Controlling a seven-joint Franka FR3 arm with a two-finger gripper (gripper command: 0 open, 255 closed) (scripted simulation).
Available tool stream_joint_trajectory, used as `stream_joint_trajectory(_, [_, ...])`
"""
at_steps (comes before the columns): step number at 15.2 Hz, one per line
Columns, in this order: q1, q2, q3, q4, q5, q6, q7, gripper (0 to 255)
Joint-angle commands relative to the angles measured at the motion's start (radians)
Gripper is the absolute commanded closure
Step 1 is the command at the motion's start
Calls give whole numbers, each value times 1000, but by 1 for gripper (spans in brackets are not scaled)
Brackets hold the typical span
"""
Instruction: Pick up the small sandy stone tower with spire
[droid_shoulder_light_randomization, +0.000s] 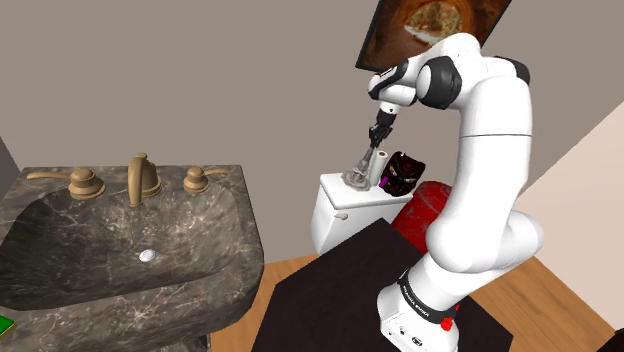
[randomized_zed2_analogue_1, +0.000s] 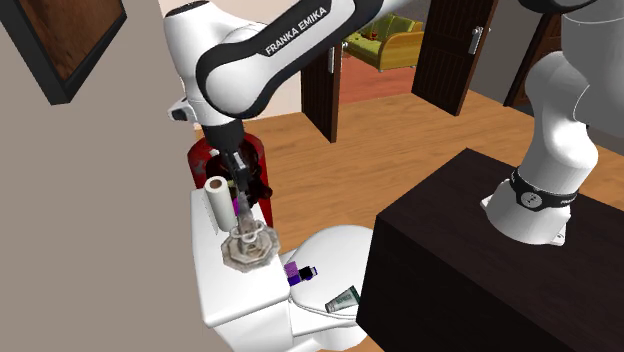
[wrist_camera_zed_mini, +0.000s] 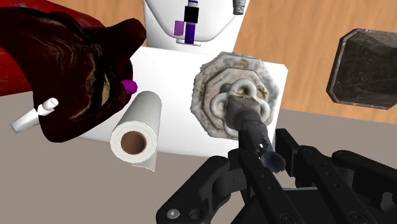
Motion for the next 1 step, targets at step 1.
stream_joint_trajectory(1, [0,-6,-2,0,-2,-6,0,255])
